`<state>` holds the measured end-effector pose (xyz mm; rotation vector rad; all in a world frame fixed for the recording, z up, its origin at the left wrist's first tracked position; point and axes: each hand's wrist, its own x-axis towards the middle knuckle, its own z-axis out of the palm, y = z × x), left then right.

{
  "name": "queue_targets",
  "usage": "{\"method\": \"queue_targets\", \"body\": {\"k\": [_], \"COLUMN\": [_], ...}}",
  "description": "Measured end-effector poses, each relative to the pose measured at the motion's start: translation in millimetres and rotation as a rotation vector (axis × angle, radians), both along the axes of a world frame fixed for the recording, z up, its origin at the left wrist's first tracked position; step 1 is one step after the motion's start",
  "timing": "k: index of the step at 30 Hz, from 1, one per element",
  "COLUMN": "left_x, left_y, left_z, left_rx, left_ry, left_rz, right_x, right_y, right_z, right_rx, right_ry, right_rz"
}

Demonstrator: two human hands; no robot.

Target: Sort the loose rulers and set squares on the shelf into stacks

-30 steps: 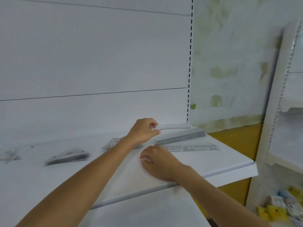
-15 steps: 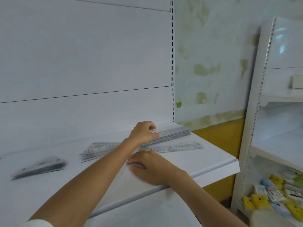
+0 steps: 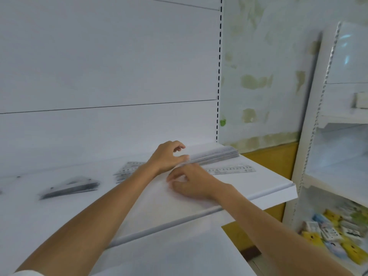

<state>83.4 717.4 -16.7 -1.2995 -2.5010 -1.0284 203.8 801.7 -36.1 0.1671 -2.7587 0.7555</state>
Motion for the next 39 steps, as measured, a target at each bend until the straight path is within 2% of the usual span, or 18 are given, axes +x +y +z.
{"method": "queue_targets", "body": {"k": [4,10,16,26,32,39], "left_x": [-11.8,-28.2,-25.3,-28.1,-48.3,-73.1], "left_y": [-71.0,-235.0,-408.3,-647.6,-719.7,-728.8], "left_z": [5.8,11.1,-0.5,-11.1,-14.5,-14.9], "left_rx": [0.034,0.061,0.082,0.043,0.023,0.055], "left_ry": [0.054,0.070,0.024,0.006,-0.022,-0.038], "left_rz": [0.113,0.380,0.627,0.814,0.812,0.735], "right_x": [-25.1,-80.2,-122.8,-174.1,-193.1,-214.1], "right_y": [-33.4,-139.0,-279.1,-494.4,-553.6,-565.8], "right_z": [12.1,29.0,29.0,22.3,17.6,21.2], "right_rx": [0.003,0.021,0.005,0.064,0.077,0.125], "right_ry": [0.120,0.240,0.225,0.187,0.160,0.149], "right_rz": [-0.012,0.109,0.267,0.395,0.364,0.293]}}
